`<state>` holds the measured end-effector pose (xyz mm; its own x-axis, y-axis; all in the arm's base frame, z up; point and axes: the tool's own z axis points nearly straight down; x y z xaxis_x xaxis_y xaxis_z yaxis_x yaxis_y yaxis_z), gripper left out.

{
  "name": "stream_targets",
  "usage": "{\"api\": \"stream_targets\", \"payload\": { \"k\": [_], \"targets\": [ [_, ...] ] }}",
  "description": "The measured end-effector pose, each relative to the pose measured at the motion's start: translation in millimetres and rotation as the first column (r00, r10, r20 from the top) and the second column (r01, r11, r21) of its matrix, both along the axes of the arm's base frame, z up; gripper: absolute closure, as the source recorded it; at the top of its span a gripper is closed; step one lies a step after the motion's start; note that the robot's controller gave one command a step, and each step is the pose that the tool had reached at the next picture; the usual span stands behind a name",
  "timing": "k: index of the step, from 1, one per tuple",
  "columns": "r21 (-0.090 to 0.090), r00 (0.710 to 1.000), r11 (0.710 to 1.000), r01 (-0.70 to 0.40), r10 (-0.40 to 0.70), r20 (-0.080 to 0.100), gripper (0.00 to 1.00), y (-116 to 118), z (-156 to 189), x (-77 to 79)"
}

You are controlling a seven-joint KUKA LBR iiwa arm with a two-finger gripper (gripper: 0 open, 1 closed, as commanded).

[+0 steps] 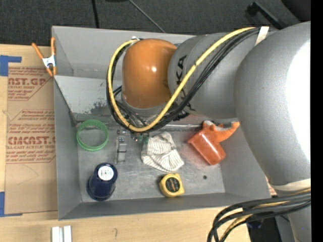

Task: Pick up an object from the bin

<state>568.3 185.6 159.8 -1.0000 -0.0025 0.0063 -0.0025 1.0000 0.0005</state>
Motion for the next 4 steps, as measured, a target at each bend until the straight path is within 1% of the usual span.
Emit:
{"api": "stream_targets", "payload": {
  "k": [1,2,3,4],
  "targets": [
    [0.001,1.0,1.0,0.001,-0.001,0.008,0.0,-1,5,1.9],
    [-0.001,1.0,1.0,0.008,-0.008,0.0,0.0,-24,51,-2.0],
    [-0.001,0.999,0.999,0.048,-0.048,0.008,0.0,-16,111,4.0],
    [0.0,1.0,1.0,-0.013,0.013,0.006,0.0,-17,177,-4.1]
  ]
}}
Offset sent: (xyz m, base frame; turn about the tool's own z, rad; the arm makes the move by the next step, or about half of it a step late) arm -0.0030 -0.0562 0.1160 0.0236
